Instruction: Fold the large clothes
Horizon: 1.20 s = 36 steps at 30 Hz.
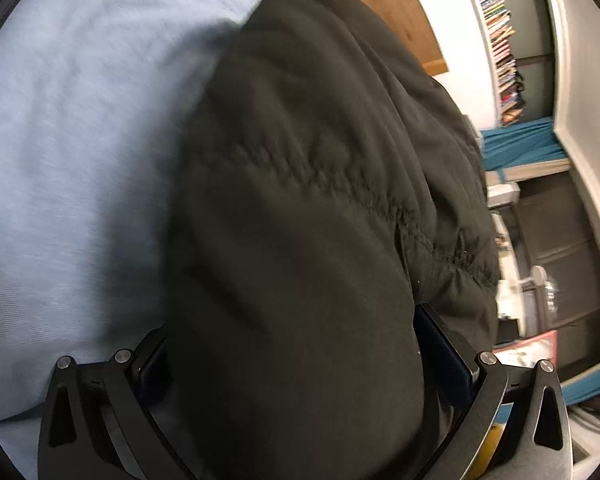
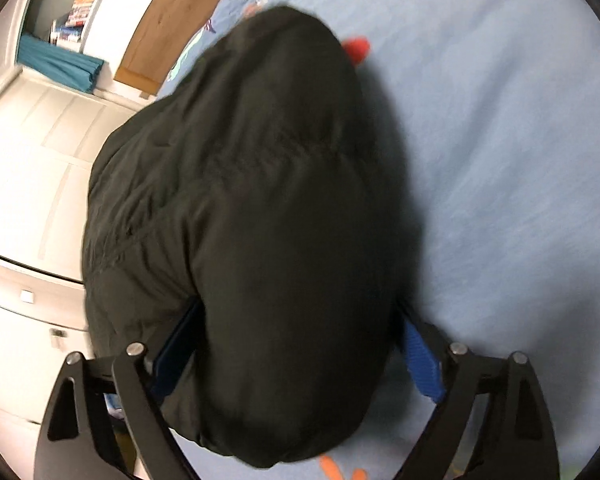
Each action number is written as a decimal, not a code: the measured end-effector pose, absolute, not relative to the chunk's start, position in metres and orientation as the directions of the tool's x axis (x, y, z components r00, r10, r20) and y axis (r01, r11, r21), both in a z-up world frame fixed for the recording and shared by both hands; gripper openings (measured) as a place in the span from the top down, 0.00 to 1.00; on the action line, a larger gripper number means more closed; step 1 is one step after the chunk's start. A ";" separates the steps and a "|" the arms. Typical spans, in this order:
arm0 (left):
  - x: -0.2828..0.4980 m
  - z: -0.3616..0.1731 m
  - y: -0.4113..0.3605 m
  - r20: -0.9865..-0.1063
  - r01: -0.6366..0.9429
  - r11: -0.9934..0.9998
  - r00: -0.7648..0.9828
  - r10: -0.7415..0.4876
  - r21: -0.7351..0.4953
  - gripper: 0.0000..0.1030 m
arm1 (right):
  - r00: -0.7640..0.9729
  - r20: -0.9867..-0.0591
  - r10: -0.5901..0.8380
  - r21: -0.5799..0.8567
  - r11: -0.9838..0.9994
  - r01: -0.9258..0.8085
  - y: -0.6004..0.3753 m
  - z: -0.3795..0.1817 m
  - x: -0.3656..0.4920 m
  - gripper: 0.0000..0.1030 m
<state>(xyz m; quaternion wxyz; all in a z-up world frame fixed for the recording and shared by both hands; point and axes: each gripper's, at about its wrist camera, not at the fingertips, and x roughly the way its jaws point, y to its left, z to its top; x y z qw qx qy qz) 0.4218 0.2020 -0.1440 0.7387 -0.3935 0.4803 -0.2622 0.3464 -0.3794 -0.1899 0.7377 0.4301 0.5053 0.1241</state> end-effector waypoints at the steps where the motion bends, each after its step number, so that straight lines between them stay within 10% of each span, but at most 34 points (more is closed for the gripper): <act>1: 0.423 -0.144 0.199 -0.483 0.016 0.533 0.401 -0.779 -0.846 0.01 | 0.457 -0.616 0.641 0.781 0.573 0.248 -0.376 -0.196 0.348 0.09; 13: 0.436 -0.134 0.155 -0.545 0.053 0.599 0.359 -0.758 -0.799 0.03 | 0.460 -0.560 0.689 0.814 0.561 0.151 -0.330 -0.204 0.374 0.00; 17: 0.432 -0.112 0.141 -0.525 0.107 0.605 0.394 -0.754 -0.789 0.49 | 0.448 -0.604 0.659 0.772 0.624 0.124 -0.317 -0.194 0.374 0.02; 19: 0.431 -0.094 0.126 -0.540 0.167 0.640 0.405 -0.738 -0.750 0.64 | 0.445 -0.611 0.654 0.756 0.649 0.083 -0.305 -0.184 0.374 0.06; 21: 0.432 -0.082 0.113 -0.548 0.200 0.658 0.410 -0.729 -0.726 0.69 | 0.450 -0.598 0.663 0.755 0.654 0.041 -0.293 -0.171 0.374 0.39; 24: 0.430 -0.052 0.094 -0.540 0.263 0.678 0.440 -0.718 -0.687 0.72 | 0.475 -0.603 0.641 0.716 0.697 -0.033 -0.273 -0.141 0.376 0.61; 36: 0.398 0.060 0.077 -0.413 0.432 0.662 0.540 -0.734 -0.612 0.73 | 0.647 -0.496 0.579 0.560 0.783 -0.271 -0.221 0.005 0.331 0.71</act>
